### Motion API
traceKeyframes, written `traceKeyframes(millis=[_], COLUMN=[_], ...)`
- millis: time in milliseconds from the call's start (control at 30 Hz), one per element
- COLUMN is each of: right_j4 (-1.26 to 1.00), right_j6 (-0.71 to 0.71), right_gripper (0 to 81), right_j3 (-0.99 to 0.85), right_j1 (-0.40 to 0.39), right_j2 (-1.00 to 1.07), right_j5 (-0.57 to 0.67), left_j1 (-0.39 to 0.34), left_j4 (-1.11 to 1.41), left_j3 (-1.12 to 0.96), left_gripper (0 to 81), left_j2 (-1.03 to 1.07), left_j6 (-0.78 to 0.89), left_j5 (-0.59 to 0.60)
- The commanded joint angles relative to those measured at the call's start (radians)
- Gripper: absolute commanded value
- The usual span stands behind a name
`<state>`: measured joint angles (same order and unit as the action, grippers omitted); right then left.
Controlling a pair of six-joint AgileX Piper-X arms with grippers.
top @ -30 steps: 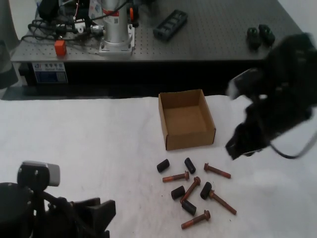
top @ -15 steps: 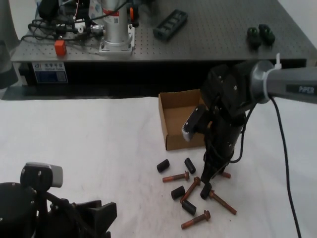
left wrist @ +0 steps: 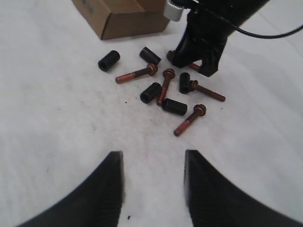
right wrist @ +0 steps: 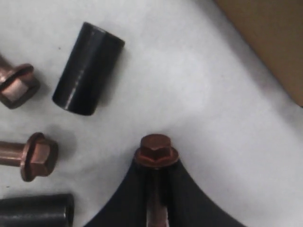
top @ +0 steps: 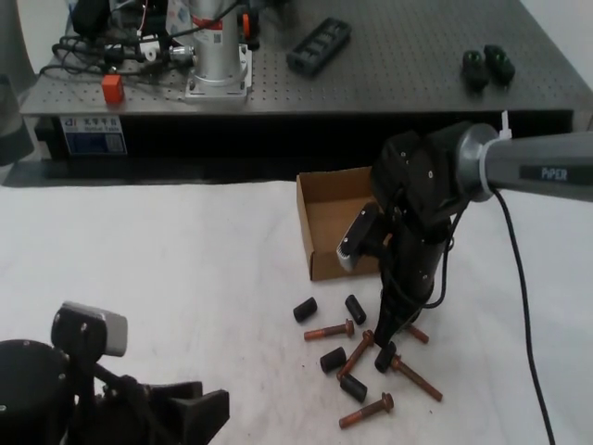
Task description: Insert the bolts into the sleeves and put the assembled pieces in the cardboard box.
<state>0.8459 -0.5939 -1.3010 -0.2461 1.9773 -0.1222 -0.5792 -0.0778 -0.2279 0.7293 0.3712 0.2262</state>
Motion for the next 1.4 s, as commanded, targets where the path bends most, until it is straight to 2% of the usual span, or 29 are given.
traceKeyframes(millis=[0,167,333,567,633,867,1067,1367], right_j4=[-0.011,-0.004,-0.084,-0.101,-0.101,-0.111,-0.121,-0.12], right_j6=[0.073,0.243,0.37,0.486,0.498,0.51,0.51,0.51], right_gripper=[2.9,2.9,2.9,2.9,2.9,2.9,2.9,2.9], right_j3=[-0.005,0.058,0.256,0.48,0.534,0.631,0.637,0.637], right_j1=[0.026,0.088,0.143,0.152,0.152,0.152,0.152,0.152], right_j2=[-0.044,-0.22,-0.476,-0.807,-0.875,-0.976,-0.975,-0.975], right_j5=[0.016,0.26,0.375,0.391,0.431,0.452,0.452,0.454], left_j1=[-0.002,-0.002,-0.002,-0.002,-0.002,-0.004,-0.004,-0.006], left_j4=[-0.002,-0.027,-0.223,-0.478,-0.559,-0.883,-0.934,-0.911], left_j3=[-0.049,-0.21,-0.479,-0.897,-1.015,-1.378,-1.484,-1.494], left_gripper=[30.3,30.3,30.3,30.3,30.3,30.3,30.3,30.3], left_j2=[0.046,0.249,0.522,0.9,0.996,1.295,1.415,1.469], left_j6=[-0.053,-0.175,-0.331,-0.547,-0.598,-0.646,-0.725,-0.805], left_j5=[0.04,0.076,0.076,0.069,0.066,-0.006,-0.063,-0.087])
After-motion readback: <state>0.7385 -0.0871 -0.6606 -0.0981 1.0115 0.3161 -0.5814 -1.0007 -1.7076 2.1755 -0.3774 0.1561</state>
